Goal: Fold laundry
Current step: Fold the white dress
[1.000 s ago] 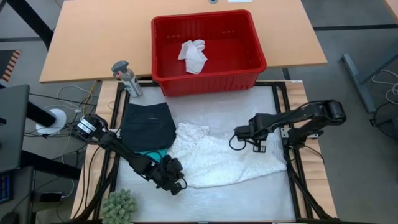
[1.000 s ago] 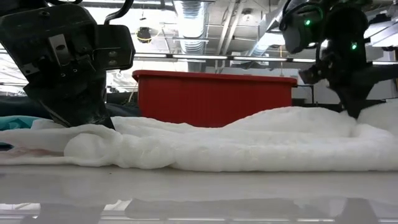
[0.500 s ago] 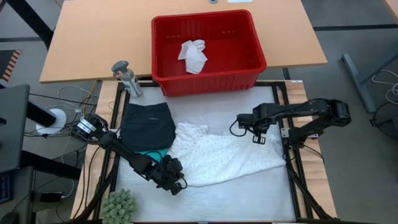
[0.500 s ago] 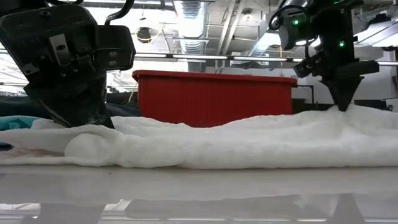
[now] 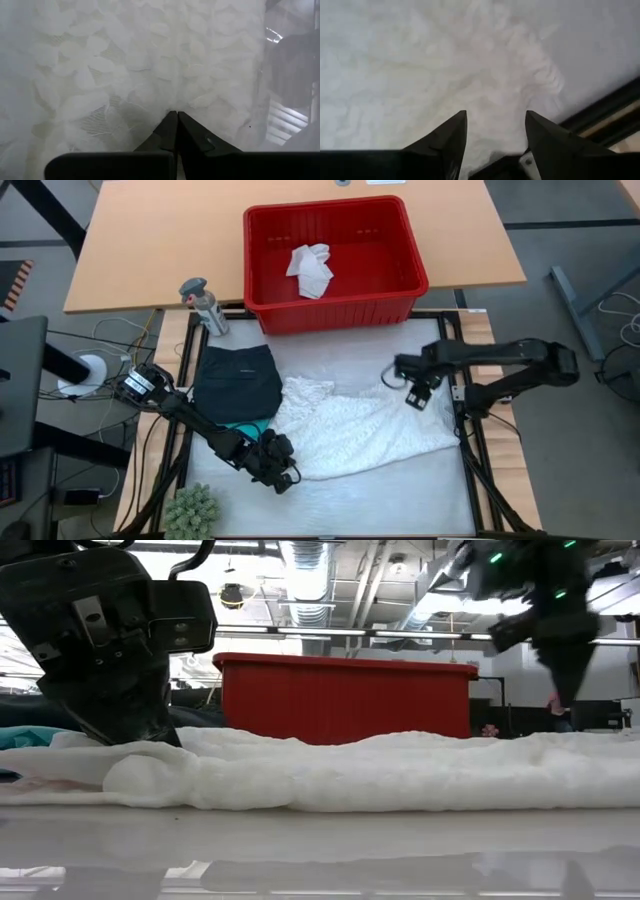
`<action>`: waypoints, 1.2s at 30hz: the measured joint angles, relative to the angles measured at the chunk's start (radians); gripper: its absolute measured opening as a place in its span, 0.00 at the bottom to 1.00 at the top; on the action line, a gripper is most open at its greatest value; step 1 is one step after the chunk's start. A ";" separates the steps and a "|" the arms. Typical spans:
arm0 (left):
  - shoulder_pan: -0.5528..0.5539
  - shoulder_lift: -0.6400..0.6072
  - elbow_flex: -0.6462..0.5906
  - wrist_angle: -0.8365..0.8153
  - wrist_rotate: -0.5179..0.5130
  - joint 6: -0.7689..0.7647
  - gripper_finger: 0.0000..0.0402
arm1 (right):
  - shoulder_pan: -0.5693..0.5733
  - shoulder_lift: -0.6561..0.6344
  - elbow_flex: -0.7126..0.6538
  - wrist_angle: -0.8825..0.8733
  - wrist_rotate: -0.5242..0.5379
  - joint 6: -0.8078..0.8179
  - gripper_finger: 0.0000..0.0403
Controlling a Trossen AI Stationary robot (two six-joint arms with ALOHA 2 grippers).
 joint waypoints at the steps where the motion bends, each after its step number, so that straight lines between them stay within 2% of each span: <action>1: 0.000 0.000 0.000 -0.001 0.000 0.002 0.00 | 0.028 -0.020 -0.010 -0.003 0.011 0.033 0.56; 6: 0.000 0.000 0.000 -0.003 -0.001 0.003 0.00 | 0.097 -0.074 -0.075 -0.040 0.037 0.114 0.56; 10: 0.000 0.000 0.000 -0.003 -0.003 0.003 0.00 | 0.087 -0.076 -0.145 -0.016 0.040 0.122 0.56; 16: 0.002 0.000 0.000 -0.002 -0.003 0.003 0.00 | 0.046 -0.013 -0.157 0.013 0.068 0.094 0.54; 21: 0.002 0.000 0.000 -0.001 -0.005 0.003 0.00 | 0.015 0.060 -0.157 0.051 0.081 0.093 0.41; 24: 0.003 0.000 0.000 -0.001 -0.008 0.003 0.00 | 0.002 0.111 -0.157 0.057 0.080 0.071 0.28; 28: 0.003 0.000 0.000 -0.002 -0.008 0.003 0.00 | -0.016 0.161 -0.154 0.049 0.082 0.059 0.07; 31: 0.003 0.000 0.000 -0.002 -0.008 0.003 0.00 | -0.034 0.173 -0.126 0.028 0.100 0.065 0.05; 36: 0.003 0.000 0.000 -0.003 -0.009 0.004 0.00 | -0.066 0.173 -0.057 -0.005 0.216 0.081 0.05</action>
